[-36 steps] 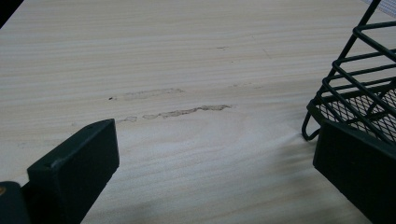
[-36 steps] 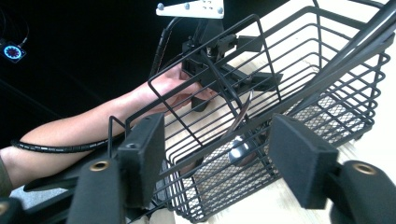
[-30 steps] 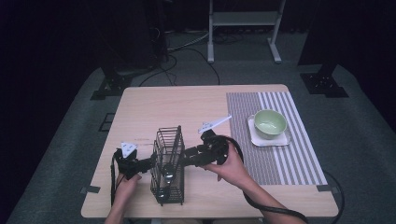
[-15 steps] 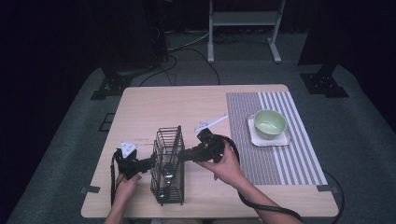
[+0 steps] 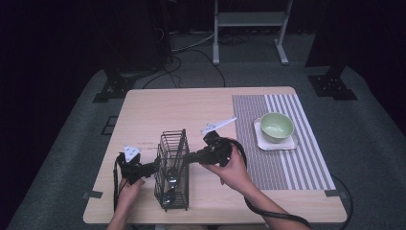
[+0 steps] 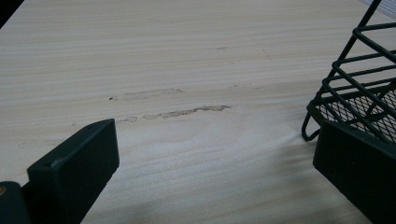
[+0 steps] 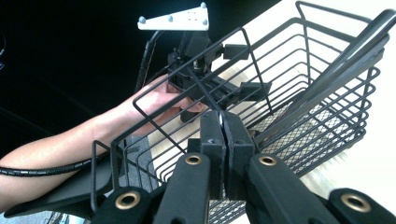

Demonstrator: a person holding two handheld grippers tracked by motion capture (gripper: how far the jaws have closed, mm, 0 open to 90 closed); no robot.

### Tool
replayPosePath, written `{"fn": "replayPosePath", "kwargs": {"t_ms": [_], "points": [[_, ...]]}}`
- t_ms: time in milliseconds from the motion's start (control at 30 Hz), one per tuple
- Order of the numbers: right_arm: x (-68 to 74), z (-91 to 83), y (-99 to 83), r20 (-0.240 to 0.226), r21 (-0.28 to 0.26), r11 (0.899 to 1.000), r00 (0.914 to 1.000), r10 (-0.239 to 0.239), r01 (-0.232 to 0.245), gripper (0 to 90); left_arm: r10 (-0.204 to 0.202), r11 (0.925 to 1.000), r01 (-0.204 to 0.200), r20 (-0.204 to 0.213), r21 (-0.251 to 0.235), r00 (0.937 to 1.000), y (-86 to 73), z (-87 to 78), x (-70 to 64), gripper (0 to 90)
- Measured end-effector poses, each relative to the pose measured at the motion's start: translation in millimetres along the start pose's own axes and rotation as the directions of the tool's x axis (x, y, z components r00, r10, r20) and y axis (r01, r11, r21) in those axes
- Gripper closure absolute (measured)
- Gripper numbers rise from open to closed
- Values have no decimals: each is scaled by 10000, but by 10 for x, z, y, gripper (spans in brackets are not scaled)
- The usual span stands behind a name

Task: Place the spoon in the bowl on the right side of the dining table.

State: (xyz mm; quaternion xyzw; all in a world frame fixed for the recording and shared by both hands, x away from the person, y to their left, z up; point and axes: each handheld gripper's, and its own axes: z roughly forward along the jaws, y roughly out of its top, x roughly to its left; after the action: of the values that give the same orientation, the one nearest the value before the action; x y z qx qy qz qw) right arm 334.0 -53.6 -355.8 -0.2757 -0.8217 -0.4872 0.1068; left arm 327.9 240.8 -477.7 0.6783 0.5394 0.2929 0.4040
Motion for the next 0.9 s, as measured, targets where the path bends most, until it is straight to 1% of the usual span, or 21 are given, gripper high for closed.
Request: {"fn": "replayPosePath", "kwargs": {"t_ms": [133,267,600,900], "points": [[50,-48,26,190,-22,9999,9997,-151,151,885,25,10000,-25,-15,0,10000,0,1,-3,0],[77,-99,49,216,-113,9998,9997,-138,141,885,34,10000,-34,-30,-8,10000,0,2,-5,0],[118,-256,124,248,-399,9992,9997,31,-21,886,63,10000,-63,-31,19,10000,1,4,-8,0],[138,-433,197,129,-783,9966,9995,278,-267,886,53,10000,-53,-42,-4,10000,0,4,-11,0]]}}
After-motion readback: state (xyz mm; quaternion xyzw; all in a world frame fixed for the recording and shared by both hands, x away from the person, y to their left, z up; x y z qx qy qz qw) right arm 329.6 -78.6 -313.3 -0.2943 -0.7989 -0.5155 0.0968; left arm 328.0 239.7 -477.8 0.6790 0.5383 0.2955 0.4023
